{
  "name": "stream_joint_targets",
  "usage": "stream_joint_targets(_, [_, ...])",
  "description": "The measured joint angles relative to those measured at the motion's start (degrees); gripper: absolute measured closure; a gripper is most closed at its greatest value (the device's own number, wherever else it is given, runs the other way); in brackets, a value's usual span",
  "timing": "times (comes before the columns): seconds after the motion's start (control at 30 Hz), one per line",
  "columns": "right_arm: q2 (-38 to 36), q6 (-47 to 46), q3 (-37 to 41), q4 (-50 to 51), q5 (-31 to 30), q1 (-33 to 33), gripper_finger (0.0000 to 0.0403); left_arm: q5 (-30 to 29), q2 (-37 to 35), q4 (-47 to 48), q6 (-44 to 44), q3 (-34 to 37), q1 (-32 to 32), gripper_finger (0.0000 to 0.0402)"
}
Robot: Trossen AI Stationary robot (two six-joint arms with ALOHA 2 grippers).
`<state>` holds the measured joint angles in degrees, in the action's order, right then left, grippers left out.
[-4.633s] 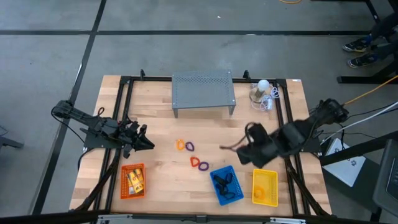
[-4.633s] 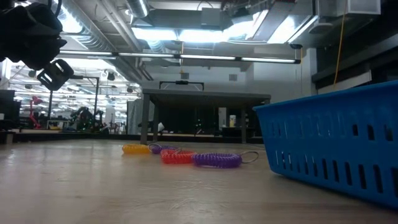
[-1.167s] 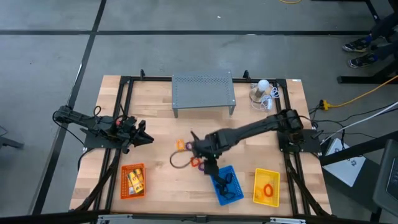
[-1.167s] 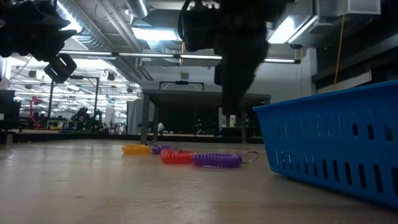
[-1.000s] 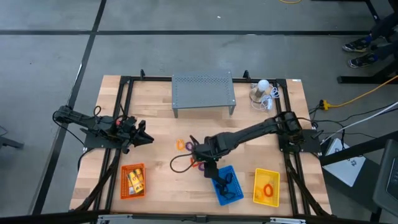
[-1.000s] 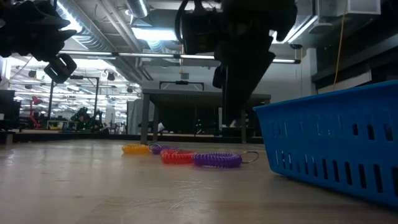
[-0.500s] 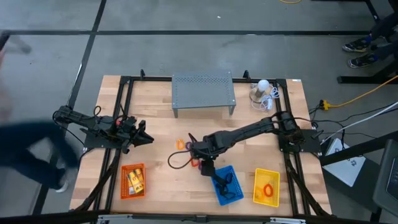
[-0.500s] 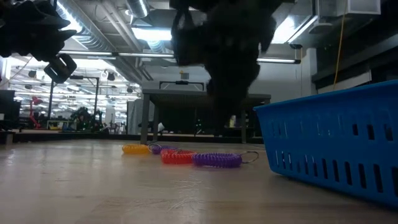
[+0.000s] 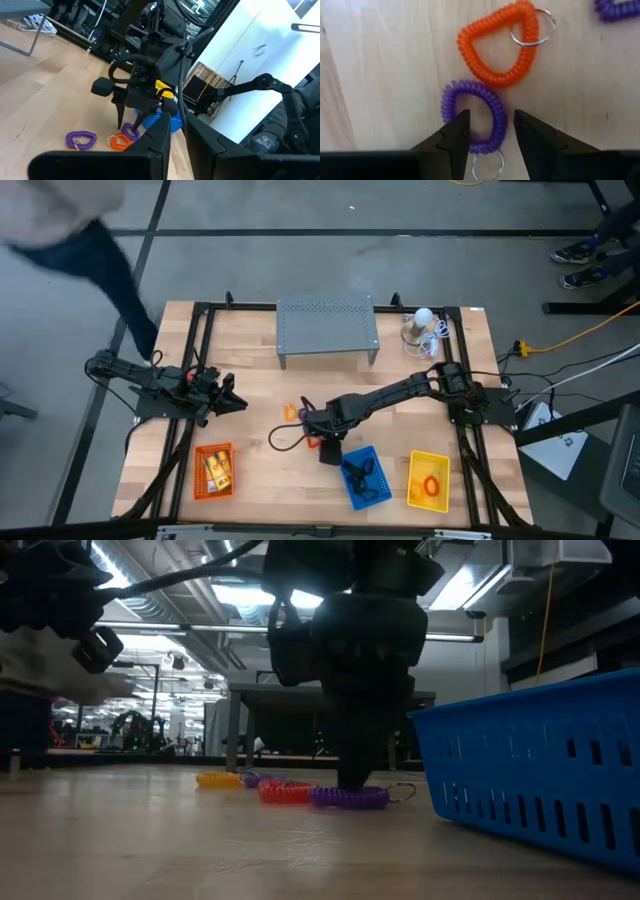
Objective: Pick & Place Office Desk Supplies
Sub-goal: Put the violet spring keychain into the yellow bin
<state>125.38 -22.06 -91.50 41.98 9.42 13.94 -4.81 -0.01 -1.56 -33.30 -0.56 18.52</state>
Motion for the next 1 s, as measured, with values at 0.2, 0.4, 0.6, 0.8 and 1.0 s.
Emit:
stream_joint_targets(0.2, [0.22, -1.44, 0.0, 0.06, -0.25, -0.53, 0.035, -0.08, 0.0, 0.02, 0.01, 0.0, 0.0, 0.0347])
stream_joint_targets(0.4, [0.28, -4.26, 0.02, -1.3, 1.46, -2.1, 0.0388, -0.07, 0.0, 0.02, 0.02, -0.01, 0.0, 0.0347])
stream_joint_targets(0.6, [-4.01, -5.01, -1.09, -0.23, 2.68, -4.92, 0.0398, -0.07, 0.0, 0.02, 0.02, 0.0, 0.0, 0.0347])
stream_joint_targets(0.8, [-14.53, -5.21, -1.36, 3.99, -1.59, -7.65, 0.0401, -0.05, 0.0, 0.02, 0.02, 0.0, 0.0, 0.0347])
stream_joint_targets(1.0, [-25.88, -6.05, -1.38, 15.86, -8.05, -7.95, 0.0402, -0.08, 0.0, 0.02, 0.0, 0.0, 0.0, 0.0347])
